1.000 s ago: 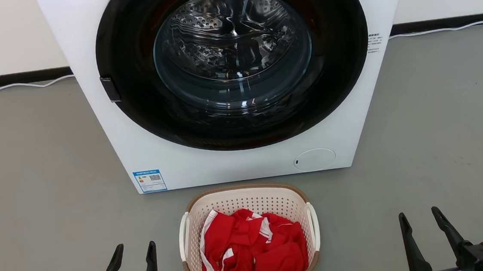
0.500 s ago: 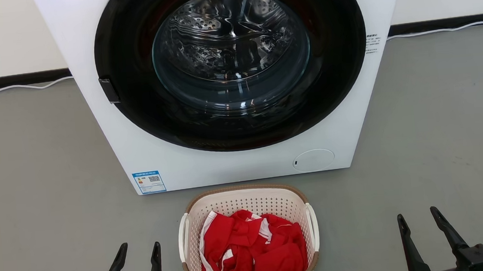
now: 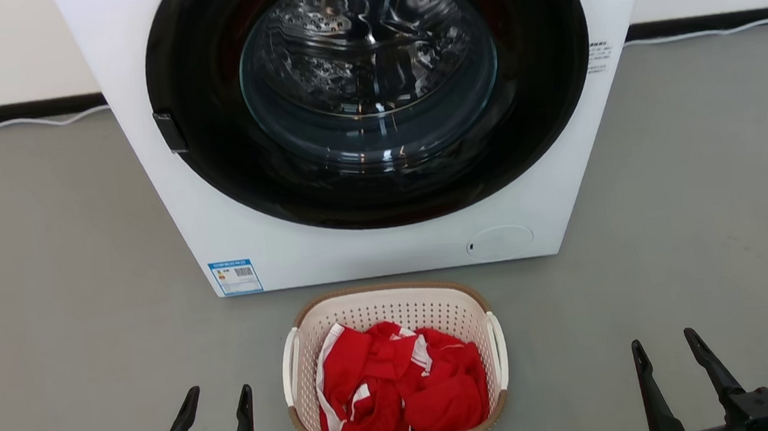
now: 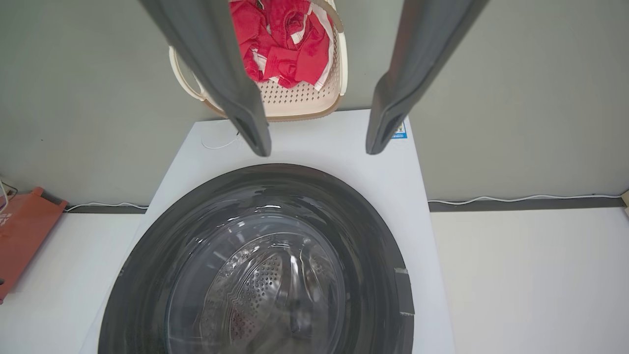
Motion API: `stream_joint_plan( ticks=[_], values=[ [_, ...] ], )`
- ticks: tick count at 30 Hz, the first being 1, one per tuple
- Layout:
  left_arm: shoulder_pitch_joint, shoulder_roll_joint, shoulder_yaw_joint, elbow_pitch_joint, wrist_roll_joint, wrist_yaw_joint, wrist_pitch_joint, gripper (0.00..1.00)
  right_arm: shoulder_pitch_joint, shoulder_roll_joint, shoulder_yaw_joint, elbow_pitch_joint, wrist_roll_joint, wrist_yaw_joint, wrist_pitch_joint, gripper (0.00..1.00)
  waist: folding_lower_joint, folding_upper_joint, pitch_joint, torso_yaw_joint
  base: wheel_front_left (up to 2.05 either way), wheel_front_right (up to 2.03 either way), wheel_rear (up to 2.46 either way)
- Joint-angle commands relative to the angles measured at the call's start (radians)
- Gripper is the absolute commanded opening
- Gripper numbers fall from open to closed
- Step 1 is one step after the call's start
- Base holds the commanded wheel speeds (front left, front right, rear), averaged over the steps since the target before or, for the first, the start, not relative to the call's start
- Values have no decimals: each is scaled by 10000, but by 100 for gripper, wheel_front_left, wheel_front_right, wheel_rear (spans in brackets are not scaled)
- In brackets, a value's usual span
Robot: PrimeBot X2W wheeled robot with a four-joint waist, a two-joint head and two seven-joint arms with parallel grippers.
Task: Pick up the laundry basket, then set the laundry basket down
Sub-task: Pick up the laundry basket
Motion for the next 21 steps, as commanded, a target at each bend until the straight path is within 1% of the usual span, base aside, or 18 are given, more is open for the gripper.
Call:
stream_joint_plan(
  ticks=[1,8,21],
  values=[
    [-274,64,351,-282,103,-60,-120,100,-332,-103,200,-245,17,31,-132,100,0,0,200,-11,0,0,0],
    [-624,83,303,-335,179,-60,-120,100,-619,-102,263,-289,245,31,-132,100,0,0,934,-18,0,0,0],
    [-2095,74,244,-362,320,-60,-120,100,-1893,-101,484,-230,646,31,-132,100,0,0,3106,29,0,0,0]
  ],
)
